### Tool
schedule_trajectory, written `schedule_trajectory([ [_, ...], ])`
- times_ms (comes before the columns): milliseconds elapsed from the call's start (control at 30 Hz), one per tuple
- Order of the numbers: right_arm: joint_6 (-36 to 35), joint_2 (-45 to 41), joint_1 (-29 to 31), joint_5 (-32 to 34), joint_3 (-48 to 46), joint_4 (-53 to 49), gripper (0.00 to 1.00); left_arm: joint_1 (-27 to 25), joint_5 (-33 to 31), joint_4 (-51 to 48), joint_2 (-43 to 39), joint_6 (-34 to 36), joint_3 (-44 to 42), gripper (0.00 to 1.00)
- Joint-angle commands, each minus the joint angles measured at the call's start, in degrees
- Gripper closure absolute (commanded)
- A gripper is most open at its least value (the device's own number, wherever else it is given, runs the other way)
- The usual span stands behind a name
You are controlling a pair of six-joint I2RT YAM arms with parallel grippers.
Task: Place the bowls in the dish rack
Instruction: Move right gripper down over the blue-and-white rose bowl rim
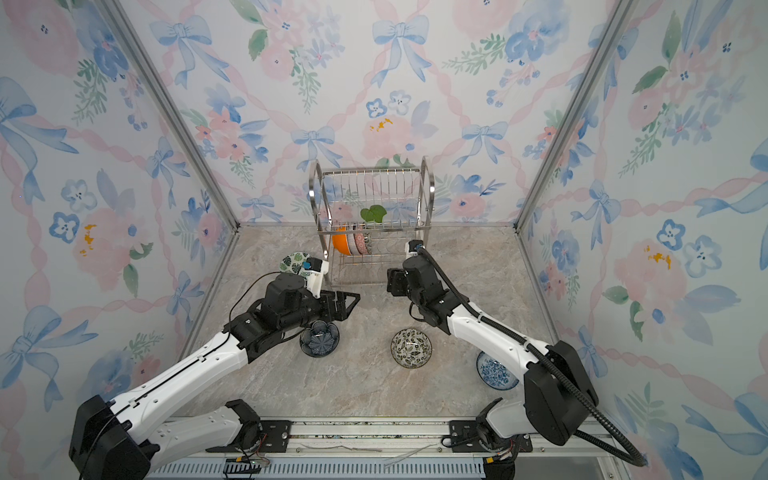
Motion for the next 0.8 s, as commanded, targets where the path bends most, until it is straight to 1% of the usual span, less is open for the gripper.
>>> schedule_trajectory([
  [0,-1.75,-2.53,0.51,4.97,-1.05,-10.2,0.23,-0.69,0.84,2.42,-0.64,0.97,-0.86,0.02],
  [100,-1.13,-4.42,0.51,8.26,-1.6,-13.35,0.2,-1.18,1.52,3.65,-0.09,0.68,-1.23,0.02],
  [167,-0.03,-5.83,0.44,10.88,-2.45,-15.16,0.08,-1.81,2.05,4.22,0.54,0.7,-1.28,0.02],
  [233,0.4,-6.98,0.34,12.52,-3.19,-16.66,0.06,-2.36,2.02,4.35,0.96,0.97,-1.28,0.02],
  [267,0.83,-7.54,0.25,13.47,-3.78,-17.38,0.01,-2.55,1.86,4.34,0.95,1.06,-1.32,0.02],
  [333,1.54,-8.35,-0.13,15.03,-4.71,-18.37,0.01,-2.7,1.68,4.33,0.93,1.24,-1.37,0.02],
  [367,1.91,-8.57,-0.58,15.26,-5.03,-19.13,0.02,-2.8,1.65,4.36,0.81,1.45,-1.4,0.02],
  [433,4.02,-8.85,-1.84,15.84,-5.16,-21.64,0.03,-2.73,1.72,4.34,0.59,1.76,-1.33,0.02],
  [533,9.25,-8.86,-4.29,16.69,-4.92,-26.33,0.04,-2.74,1.64,4.38,0.5,2.05,-1.22,0.02],
  [600,15.68,-8.82,-5.73,19.46,-4.38,-31.13,0.03,-2.78,1.89,4.33,0.72,2.14,-1.06,0.02],
  [667,18.96,-9.0,-6.87,20.8,-4.06,-34.88,0.03,-2.81,2.36,4.63,1.15,2.09,-1.05,0.02],
  [767,26.24,-9.12,-8.75,23.34,-4.24,-40.75,0.04,-2.74,3.16,5.53,1.76,1.87,-1.28,0.02],
])
